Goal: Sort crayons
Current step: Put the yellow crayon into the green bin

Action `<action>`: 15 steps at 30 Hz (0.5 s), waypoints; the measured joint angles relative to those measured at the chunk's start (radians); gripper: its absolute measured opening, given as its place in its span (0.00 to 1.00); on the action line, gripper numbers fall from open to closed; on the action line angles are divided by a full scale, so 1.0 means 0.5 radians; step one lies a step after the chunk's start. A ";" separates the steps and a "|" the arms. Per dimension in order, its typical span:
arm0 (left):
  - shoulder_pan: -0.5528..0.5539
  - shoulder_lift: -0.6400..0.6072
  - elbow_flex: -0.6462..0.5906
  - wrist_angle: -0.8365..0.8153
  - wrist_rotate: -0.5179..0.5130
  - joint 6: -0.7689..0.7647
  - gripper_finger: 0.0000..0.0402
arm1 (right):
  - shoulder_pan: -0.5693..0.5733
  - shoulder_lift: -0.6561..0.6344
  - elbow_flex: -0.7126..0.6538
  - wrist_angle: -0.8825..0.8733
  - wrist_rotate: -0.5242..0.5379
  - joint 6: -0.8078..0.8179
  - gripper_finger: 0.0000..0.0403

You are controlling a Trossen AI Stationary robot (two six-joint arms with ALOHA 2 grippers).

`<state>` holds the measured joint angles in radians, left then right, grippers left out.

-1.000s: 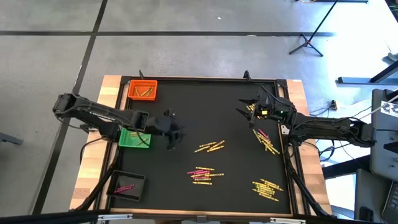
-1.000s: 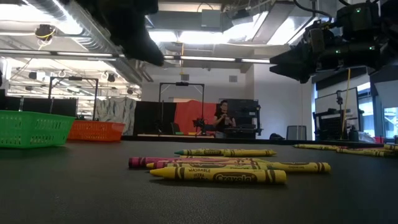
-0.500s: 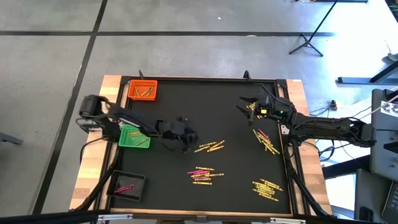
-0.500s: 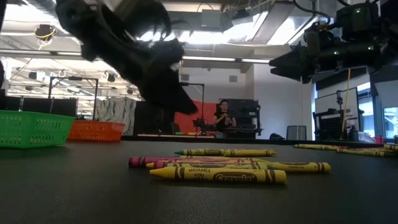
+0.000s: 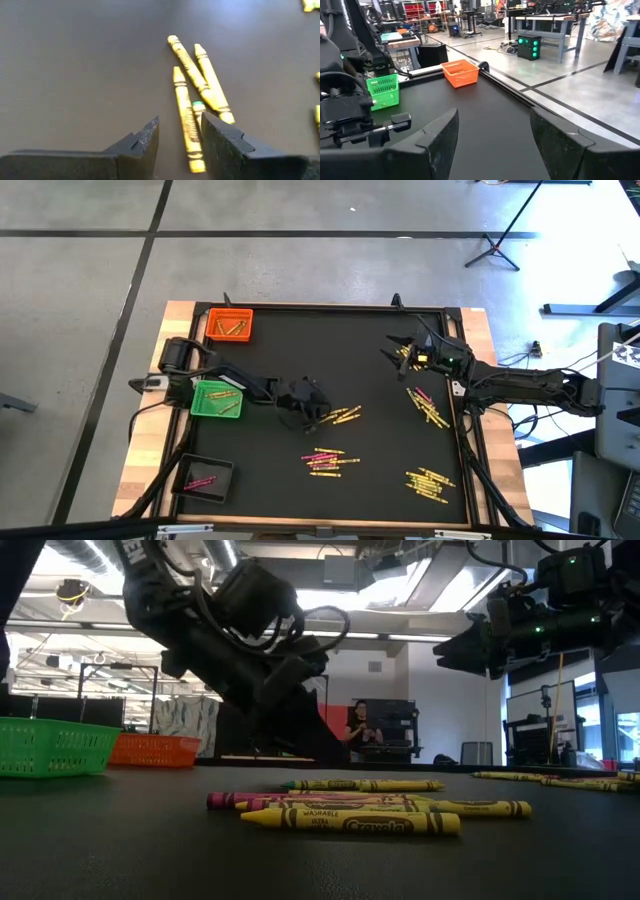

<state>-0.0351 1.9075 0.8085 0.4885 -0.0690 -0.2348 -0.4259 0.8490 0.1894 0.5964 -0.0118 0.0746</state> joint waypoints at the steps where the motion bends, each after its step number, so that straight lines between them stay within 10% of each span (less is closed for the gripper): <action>1: 0.003 0.002 0.000 -0.003 -0.001 -0.011 0.32 | 0.000 0.000 0.000 -0.001 0.013 0.001 0.61; 15: -0.048 0.068 0.002 -0.008 -0.094 -0.003 0.32 | 0.000 0.000 0.000 -0.004 0.023 -0.002 0.61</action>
<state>-0.0593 1.9413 0.8093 0.4844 -0.1161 -0.2363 -0.4259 0.8490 0.1894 0.5945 -0.0001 0.0738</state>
